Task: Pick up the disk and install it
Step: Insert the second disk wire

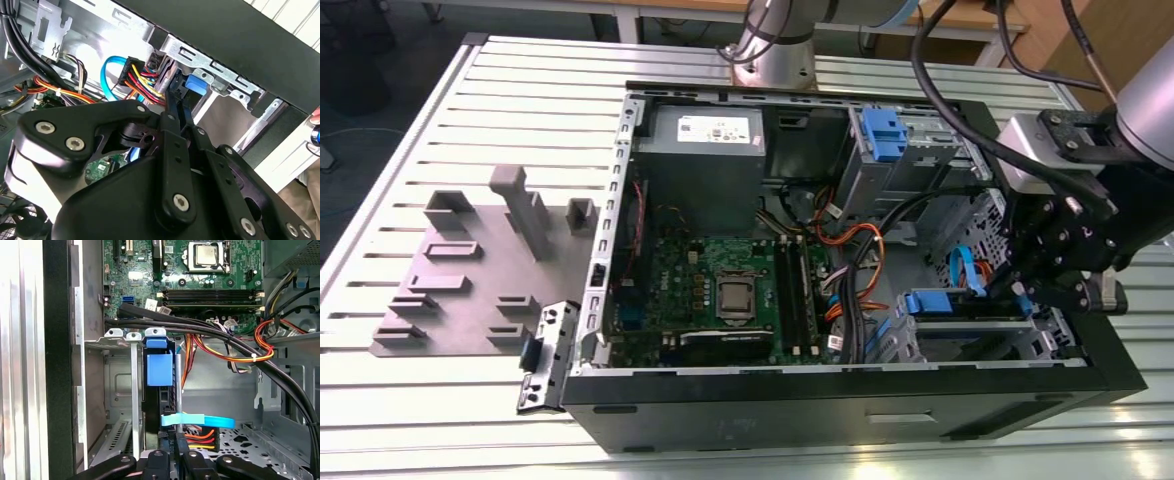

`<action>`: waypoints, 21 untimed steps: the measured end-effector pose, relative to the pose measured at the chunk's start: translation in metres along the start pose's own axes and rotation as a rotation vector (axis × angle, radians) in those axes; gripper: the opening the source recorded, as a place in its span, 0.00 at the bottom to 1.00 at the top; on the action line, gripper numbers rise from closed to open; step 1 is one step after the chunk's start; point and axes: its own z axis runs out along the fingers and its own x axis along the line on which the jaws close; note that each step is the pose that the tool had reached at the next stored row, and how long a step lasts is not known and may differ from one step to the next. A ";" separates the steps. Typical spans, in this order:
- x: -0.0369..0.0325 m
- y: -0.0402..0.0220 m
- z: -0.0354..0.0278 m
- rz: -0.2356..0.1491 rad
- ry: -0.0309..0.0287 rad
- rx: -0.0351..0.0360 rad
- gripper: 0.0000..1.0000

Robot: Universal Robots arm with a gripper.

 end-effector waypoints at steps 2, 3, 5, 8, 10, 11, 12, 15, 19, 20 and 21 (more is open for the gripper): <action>0.0001 0.0000 -0.0001 0.000 -0.0009 -0.0001 0.17; 0.0002 0.0000 0.0002 0.000 -0.0011 -0.0001 0.17; 0.0005 0.0000 0.0003 0.000 -0.0011 -0.0001 0.17; 0.0012 0.0000 0.0003 0.000 -0.0011 -0.0001 0.17; 0.0012 0.0000 0.0003 0.000 -0.0012 -0.0001 0.17; 0.0012 0.0000 0.0004 0.000 -0.0010 -0.0001 0.17; 0.0012 0.0000 0.0005 0.000 -0.0009 0.0000 0.17; 0.0012 0.0000 0.0019 0.000 -0.0011 -0.0001 0.17; 0.0013 0.0001 0.0040 0.000 -0.0009 0.0000 0.17; 0.0013 0.0001 0.0042 0.000 -0.0008 0.0000 0.17; 0.0013 0.0001 0.0042 0.000 -0.0007 -0.0001 0.17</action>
